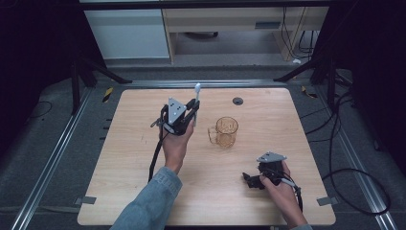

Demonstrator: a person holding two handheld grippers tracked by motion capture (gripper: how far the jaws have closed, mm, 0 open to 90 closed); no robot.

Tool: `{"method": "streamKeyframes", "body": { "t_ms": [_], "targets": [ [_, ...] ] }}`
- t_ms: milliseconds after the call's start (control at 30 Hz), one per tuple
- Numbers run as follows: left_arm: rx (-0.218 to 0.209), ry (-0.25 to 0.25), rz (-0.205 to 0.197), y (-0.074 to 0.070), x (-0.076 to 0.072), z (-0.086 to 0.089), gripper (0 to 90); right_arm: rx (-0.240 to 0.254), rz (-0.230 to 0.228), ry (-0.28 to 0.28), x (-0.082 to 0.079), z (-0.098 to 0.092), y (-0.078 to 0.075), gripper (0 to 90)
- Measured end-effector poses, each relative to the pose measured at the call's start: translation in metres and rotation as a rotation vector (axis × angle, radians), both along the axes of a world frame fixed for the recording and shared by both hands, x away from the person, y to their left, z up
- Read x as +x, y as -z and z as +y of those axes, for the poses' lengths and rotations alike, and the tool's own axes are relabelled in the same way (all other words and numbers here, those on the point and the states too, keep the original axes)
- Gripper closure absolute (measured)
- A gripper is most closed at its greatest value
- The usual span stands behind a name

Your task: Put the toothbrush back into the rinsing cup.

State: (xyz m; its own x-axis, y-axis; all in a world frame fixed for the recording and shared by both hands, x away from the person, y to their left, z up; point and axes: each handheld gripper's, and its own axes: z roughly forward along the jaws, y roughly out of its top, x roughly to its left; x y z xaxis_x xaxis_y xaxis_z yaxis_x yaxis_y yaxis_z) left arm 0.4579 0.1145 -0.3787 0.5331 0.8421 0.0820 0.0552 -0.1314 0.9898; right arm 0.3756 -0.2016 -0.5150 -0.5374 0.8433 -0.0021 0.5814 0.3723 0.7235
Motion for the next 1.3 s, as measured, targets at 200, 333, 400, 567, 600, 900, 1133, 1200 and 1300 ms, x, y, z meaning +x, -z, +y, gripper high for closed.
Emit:
{"method": "streamKeyframes", "body": {
  "t_ms": [200, 333, 400, 567, 600, 900, 1133, 1200, 1300],
  "targets": [
    [-0.031, -0.003, -0.007, 0.001, -0.002, 0.001, 79.1, -0.001, -0.001, 0.020, 0.000, 0.001, 0.000, 0.6],
    [-0.042, -0.001, -0.017, -0.001, -0.003, 0.000, 79.1, -0.002, -0.001, 0.027, 0.001, 0.001, 0.000, 0.6],
    [-0.050, -0.008, -0.025, -0.004, -0.004, -0.001, 79.1, -0.005, -0.002, 0.027, 0.001, 0.000, 0.000, 0.4],
    [-0.049, -0.013, -0.048, -0.009, -0.006, -0.006, 79.1, 0.010, 0.013, 0.041, 0.002, 0.001, -0.001, 0.4],
    [-0.049, -0.009, -0.051, -0.010, -0.006, -0.006, 79.1, 0.010, 0.013, 0.041, 0.002, 0.001, -0.001, 0.4],
    [-0.083, -0.001, -0.084, -0.016, -0.008, -0.012, 79.1, 0.000, -0.002, 0.034, 0.003, 0.001, 0.000, 0.4],
    [-0.104, -0.014, -0.115, -0.020, -0.012, -0.015, 79.1, 0.001, -0.002, 0.036, 0.003, 0.001, 0.000, 0.4],
    [-0.127, -0.012, -0.120, -0.021, -0.014, -0.017, 79.1, 0.001, -0.001, 0.035, 0.002, 0.001, 0.000, 0.4],
    [-0.119, -0.009, -0.132, -0.022, -0.016, -0.020, 79.1, 0.001, -0.002, 0.035, 0.003, 0.001, 0.000, 0.4]
  ]
}}
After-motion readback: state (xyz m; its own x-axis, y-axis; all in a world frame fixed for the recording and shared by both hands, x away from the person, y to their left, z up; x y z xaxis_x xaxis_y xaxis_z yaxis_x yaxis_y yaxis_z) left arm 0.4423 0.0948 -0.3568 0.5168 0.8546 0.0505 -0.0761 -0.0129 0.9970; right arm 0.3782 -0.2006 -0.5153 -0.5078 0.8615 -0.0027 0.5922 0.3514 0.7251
